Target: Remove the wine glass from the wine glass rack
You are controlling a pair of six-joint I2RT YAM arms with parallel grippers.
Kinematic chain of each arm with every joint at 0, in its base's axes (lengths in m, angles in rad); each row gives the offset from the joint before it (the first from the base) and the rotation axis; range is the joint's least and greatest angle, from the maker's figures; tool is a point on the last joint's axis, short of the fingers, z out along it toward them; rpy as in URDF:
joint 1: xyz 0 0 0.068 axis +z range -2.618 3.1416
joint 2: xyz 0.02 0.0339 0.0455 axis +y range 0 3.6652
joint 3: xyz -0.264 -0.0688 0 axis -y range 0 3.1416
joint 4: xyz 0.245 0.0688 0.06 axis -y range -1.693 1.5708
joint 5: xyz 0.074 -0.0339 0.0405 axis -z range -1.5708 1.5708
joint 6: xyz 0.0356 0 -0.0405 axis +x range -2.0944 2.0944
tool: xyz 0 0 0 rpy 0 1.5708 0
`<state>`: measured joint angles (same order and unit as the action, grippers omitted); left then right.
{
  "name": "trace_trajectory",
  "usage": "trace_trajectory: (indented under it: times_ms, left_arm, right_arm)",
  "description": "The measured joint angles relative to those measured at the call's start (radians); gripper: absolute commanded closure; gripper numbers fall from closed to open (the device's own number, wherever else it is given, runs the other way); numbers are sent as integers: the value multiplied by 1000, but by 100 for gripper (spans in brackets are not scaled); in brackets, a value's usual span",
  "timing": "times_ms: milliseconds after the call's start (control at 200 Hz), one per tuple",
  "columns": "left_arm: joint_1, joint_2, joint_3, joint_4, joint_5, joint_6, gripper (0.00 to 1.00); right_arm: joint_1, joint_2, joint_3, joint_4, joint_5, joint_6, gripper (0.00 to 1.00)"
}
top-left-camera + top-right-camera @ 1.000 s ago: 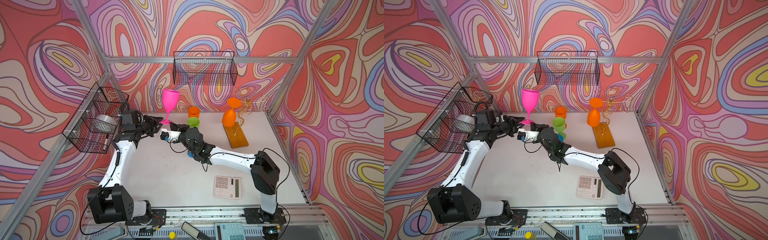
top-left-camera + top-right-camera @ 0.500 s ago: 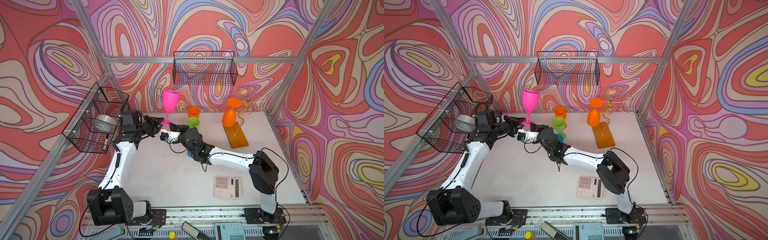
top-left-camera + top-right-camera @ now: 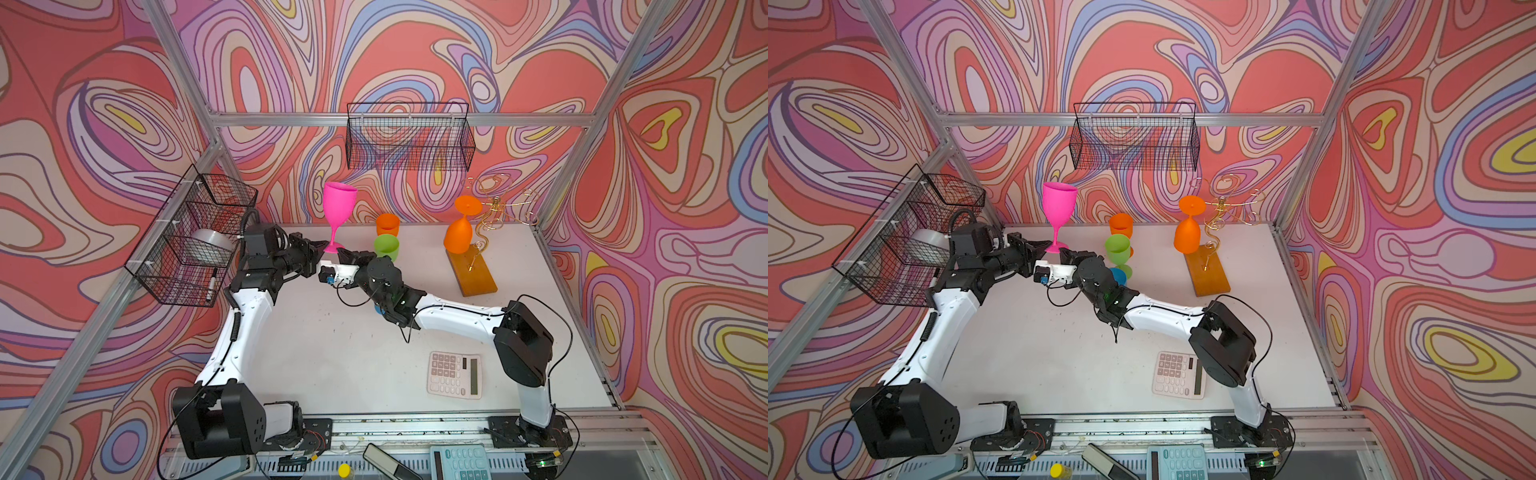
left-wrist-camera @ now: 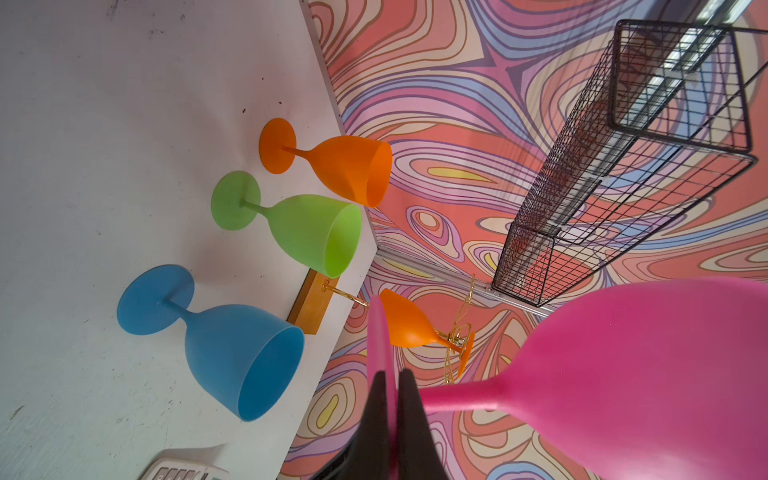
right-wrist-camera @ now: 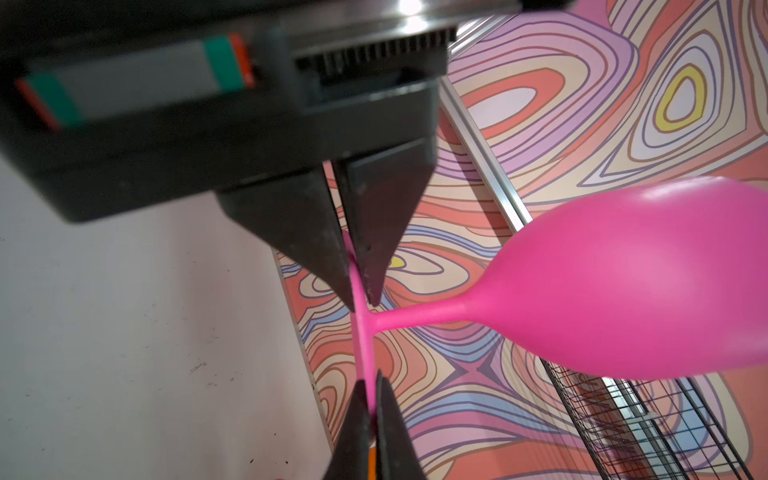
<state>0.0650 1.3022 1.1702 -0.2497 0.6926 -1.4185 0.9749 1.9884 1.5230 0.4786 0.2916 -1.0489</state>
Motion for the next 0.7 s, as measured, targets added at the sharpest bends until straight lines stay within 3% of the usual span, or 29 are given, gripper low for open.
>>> trace_trajectory:
  times_ms: [165, 280, 356, 701]
  left_arm:
    - [0, 0, 0, 0, -5, 0, 100]
    - [0, -1, 0, 6, -5, 1, 100]
    - [-1, -1, -1, 8, -2, 3, 100]
    - [0, -1, -37, 103, 14, -5, 100]
  right_arm:
    - [0, 3, 7, -5, 0, 8, 100]
    - [0, 3, 27, -40, 5, 49, 84]
    - [-3, 0, 40, -61, 2, 87, 80]
    - [-18, -90, 43, -170, -22, 229, 27]
